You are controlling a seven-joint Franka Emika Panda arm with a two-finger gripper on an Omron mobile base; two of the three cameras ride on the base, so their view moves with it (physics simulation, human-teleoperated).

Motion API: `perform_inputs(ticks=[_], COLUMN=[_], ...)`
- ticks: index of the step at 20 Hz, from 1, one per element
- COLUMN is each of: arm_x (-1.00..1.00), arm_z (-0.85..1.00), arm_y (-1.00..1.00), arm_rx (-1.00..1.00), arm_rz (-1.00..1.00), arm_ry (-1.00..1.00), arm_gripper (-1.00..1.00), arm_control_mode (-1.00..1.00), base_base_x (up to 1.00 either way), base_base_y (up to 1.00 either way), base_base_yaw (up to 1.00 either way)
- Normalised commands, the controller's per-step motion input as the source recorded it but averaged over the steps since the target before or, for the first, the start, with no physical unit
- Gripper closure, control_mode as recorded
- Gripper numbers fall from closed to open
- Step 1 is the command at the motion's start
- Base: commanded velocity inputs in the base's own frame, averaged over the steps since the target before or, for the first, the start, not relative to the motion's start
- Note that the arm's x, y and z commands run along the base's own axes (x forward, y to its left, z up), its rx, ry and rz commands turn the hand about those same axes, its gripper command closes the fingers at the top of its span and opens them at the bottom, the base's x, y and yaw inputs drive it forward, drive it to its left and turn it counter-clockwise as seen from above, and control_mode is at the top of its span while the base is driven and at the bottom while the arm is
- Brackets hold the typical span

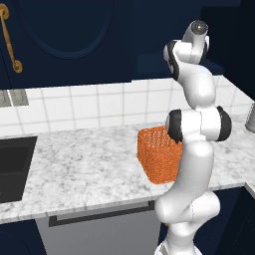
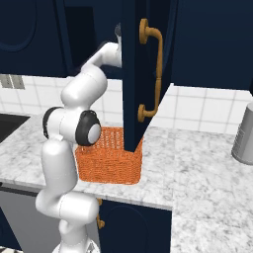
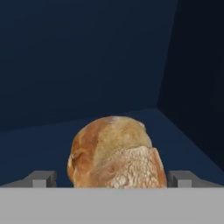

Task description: Open the cabinet, pick up the bread from the cabinet and place it in the basket. Then move the basket to the dining counter.

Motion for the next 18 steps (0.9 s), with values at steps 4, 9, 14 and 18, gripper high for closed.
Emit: perform_inputs(ticks=[4, 9, 14, 18], arm_x=[0.32, 0.13, -0.01, 0.0], arm_z=[-0.09, -0.14, -0.22, -0.5], arm_y=[-0.11, -0.06, 0.04, 0.19], arm_rx=[0.0, 0.0, 0.0, 0.0], arm_rz=[0.0, 0.0, 0.0, 0.0], arm_ry=[0.0, 0.0, -0.01, -0.07], arm_gripper=[-1.0, -1.0, 1.0, 1.0], arm_control_mode=[-1.0, -1.0, -1.0, -1.0], base_base_x=[0.0, 0.0, 0.0, 0.0], base_base_y=[0.0, 0.0, 0.0, 0.0], base_base_yaw=[0.0, 0.0, 0.0, 0.0])
